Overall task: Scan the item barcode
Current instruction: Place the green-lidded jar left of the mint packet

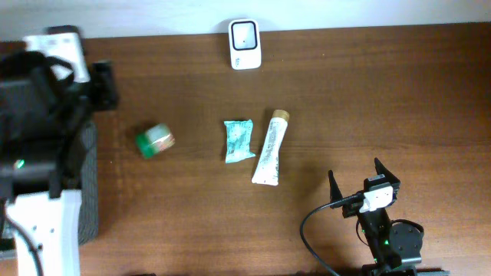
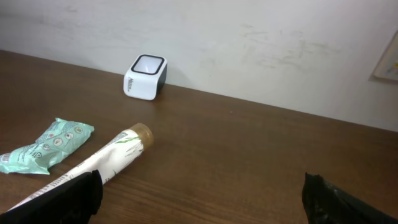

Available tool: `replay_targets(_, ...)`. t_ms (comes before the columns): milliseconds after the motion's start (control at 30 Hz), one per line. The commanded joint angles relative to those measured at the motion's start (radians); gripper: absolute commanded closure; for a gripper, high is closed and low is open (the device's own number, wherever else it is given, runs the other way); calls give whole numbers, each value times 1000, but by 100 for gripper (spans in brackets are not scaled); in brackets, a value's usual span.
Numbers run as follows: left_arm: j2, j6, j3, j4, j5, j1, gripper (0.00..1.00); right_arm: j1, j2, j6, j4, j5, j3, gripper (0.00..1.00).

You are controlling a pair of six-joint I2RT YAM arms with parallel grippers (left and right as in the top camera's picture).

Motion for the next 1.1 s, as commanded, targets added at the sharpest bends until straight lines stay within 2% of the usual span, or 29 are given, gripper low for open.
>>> replay_targets(0,118,-6,2,-18,-7,-153,50,5,-8,12,-2,2,-7,2)
replay_targets(100,183,-10,2,-13,-34,-215,49,5,-8,12,-2,2,-7,2)
replay_targets(200,199,-10,2,-10,-38,-217,47,5,-8,12,-2,2,-7,1)
replay_targets(300,251,6,2,-10,-36,-230,33,5,-8,12,-2,2,-7,2)
replay_targets(367,335,106,2,-25,-35,-247,26,5,-8,12,-2,2,-7,2)
replay_targets(567,507,291,2,-42,-18,-246,21,5,-8,12,-2,2,-7,2)
replay_targets(700,497,289,51,-58,-18,-239,21,5,-8,12,-2,2,-7,2)
replay_targets(833,417,201,229,-152,-18,-179,21,5,-8,12,-2,2,-7,2)
replay_targets(933,385,286,239,-178,20,-121,19,5,-8,12,-2,2,-7,2)
replay_targets(1067,296,132,344,-216,24,83,18,5,-8,12,-2,2,-7,2)
